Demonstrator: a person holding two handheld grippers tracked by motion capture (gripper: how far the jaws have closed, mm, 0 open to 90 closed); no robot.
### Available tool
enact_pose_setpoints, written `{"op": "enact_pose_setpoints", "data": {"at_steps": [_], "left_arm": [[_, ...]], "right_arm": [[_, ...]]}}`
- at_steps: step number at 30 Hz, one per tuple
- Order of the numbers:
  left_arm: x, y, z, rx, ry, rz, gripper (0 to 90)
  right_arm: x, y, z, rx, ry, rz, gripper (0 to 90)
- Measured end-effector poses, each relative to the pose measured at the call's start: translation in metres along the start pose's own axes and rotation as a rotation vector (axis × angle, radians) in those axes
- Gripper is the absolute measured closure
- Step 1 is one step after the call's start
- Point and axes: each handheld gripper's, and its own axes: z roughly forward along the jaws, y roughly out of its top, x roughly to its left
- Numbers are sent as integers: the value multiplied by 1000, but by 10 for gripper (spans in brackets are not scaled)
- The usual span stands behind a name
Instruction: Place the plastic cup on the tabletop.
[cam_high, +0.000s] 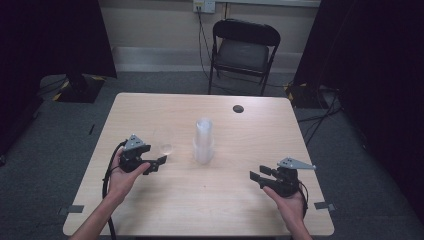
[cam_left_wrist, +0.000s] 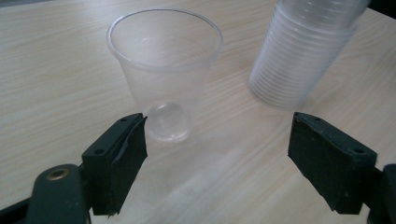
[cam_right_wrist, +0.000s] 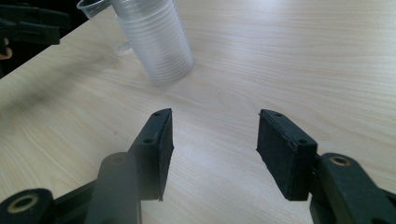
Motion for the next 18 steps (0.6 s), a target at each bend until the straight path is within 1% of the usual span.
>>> {"op": "enact_pose_setpoints", "data": {"at_steps": [1,4,6,7,9,10,11,12,14,15,16,17,18], "left_arm": [[-3,-1,-3,5,-3,-1,196],[-11,-3,-13,8,-17,17,198],[-16,-5,-20,6,-32,9,198],[-20,-7,-24,6,-25,4,198],[-25,-10,-29,7,-16,16,198],[-27,-11,-32,-4,-16,15,198],[-30,-12,-34,-19,-17,2,198],[-31,-13,-36,-25,-17,2,198],[-36,-17,-39,-25,-31,1,197],[-38,-19,-40,-22,-50,0,198],[-39,-21,-42,-23,-61,9,197],[-41,-24,-44,-37,-67,15,193],[-43,-27,-45,-43,-59,31,181]], "right_arm": [[0,0,0,-2,-1,4,455],[-1,-1,0,1,-5,3,453],[-1,-1,-1,-3,-6,6,453],[-1,-1,-2,-2,-7,7,453],[-2,-2,-2,-7,-8,6,452],[-2,-2,-2,-5,-9,6,452],[-2,-2,-2,-4,-11,8,452],[-2,-3,-2,-2,-13,8,452],[-2,-3,-2,-1,-12,7,452],[-2,-3,-2,-4,-12,5,452],[-2,-3,-3,-5,-13,5,452],[-2,-4,-3,-4,-15,3,452],[-3,-4,-3,-1,-17,4,451]]}}
